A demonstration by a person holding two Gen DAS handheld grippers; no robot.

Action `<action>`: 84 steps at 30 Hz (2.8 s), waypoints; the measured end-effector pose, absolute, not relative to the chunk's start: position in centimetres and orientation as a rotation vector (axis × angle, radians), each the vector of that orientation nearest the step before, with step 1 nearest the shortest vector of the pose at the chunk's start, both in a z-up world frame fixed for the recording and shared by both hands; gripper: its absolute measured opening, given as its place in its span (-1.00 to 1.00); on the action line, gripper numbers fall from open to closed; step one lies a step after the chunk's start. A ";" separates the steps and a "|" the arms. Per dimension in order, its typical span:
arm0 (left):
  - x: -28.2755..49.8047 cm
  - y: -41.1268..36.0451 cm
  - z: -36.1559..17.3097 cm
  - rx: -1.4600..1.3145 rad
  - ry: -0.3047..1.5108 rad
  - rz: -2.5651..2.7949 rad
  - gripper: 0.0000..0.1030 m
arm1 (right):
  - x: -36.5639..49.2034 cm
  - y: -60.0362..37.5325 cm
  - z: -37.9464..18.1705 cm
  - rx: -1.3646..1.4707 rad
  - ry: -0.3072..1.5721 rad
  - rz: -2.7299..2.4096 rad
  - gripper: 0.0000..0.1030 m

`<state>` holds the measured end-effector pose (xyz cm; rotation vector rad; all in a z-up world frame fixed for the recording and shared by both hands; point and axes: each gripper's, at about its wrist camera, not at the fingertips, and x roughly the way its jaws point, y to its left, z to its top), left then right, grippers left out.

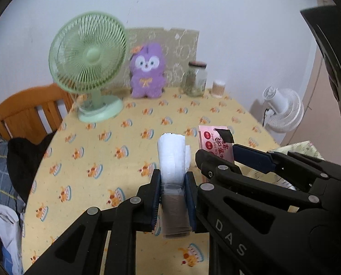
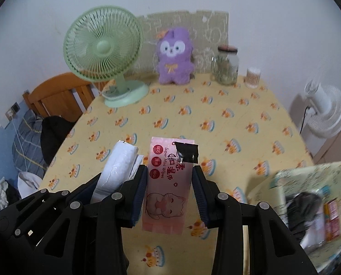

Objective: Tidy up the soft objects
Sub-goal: 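Lift the white rolled cloth and pink tissue pack and carry them toward the patterned box, then lower the pink tissue pack into the box and open the right tool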

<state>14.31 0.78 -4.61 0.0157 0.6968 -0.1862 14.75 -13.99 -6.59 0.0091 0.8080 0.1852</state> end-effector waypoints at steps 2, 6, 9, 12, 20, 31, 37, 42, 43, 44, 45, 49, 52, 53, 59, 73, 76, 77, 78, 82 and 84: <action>14.0 0.3 -3.7 0.021 0.672 -0.190 -0.63 | 14.2 -14.5 -5.4 -0.003 0.774 0.188 -0.17; 13.4 -0.6 -2.2 0.032 0.631 -0.203 -0.63 | 13.4 -15.6 -3.5 0.005 0.729 0.174 -0.17; 12.9 -1.3 -1.1 0.042 0.607 -0.213 -0.61 | 12.7 -16.5 -2.2 0.012 0.699 0.163 -0.17; 12.5 -2.2 -0.4 0.049 0.593 -0.226 -0.61 | 12.2 -17.4 -1.3 0.014 0.683 0.146 -0.17; 11.7 -5.1 0.7 0.077 0.563 -0.274 -0.61 | 10.6 -20.4 0.1 0.041 0.644 0.098 -0.17; 11.3 -10.2 1.2 0.108 0.544 -0.351 -0.58 | 9.5 -25.3 1.0 0.052 0.627 0.028 -0.14; 11.4 -13.1 0.9 0.125 0.549 -0.393 -0.58 | 9.0 -28.7 0.9 0.087 0.617 -0.030 -0.14; 11.6 -15.2 -0.1 0.135 0.573 -0.427 -0.58 | 9.1 -30.8 0.1 0.100 0.640 -0.065 -0.14; 11.6 -15.5 -0.2 0.137 0.573 -0.431 -0.58 | 9.1 -31.2 -0.1 0.103 0.643 -0.069 -0.14; 11.6 -15.8 -0.5 0.140 0.574 -0.436 -0.58 | 9.0 -31.6 -0.4 0.106 0.643 -0.074 -0.14; 11.6 -16.1 -0.6 0.143 0.576 -0.438 -0.58 | 8.9 -31.9 -0.5 0.109 0.643 -0.079 -0.14; 12.0 -17.0 -1.6 0.153 0.603 -0.444 -0.58 | 9.0 -33.1 -1.7 0.138 0.661 -0.094 -0.14; 12.3 -17.7 -2.6 0.161 0.636 -0.445 -0.52 | 9.2 -33.9 -2.6 0.153 0.681 -0.106 -0.14; 12.4 -17.9 -2.8 0.166 0.647 -0.445 -0.49 | 9.2 -34.2 -3.0 0.164 0.693 -0.116 -0.13; 12.5 -18.5 -4.1 0.194 0.678 -0.429 -0.19 | 9.1 -35.2 -4.9 0.196 0.722 -0.151 -0.08; 12.4 -16.2 -4.4 0.183 0.695 -0.405 0.19 | 8.6 -34.1 -5.7 0.188 0.765 -0.200 0.61; 12.4 -14.9 -4.3 0.169 0.710 -0.394 0.24 | 8.4 -32.9 -5.6 0.161 0.752 -0.189 0.61; 12.3 -14.5 -4.2 0.165 0.710 -0.392 0.24 | 8.3 -32.3 -5.5 0.147 0.747 -0.191 0.61; 12.1 -14.1 -4.2 0.164 0.704 -0.388 0.24 | 8.2 -31.9 -5.4 0.135 0.741 -0.192 0.61; 11.7 -12.2 -4.1 0.162 0.670 -0.346 0.28 | 7.8 -29.7 -5.1 0.100 0.707 -0.189 0.61; 11.6 -11.1 -4.0 0.157 0.663 -0.329 0.28 | 7.6 -28.7 -5.1 0.106 0.686 -0.192 0.62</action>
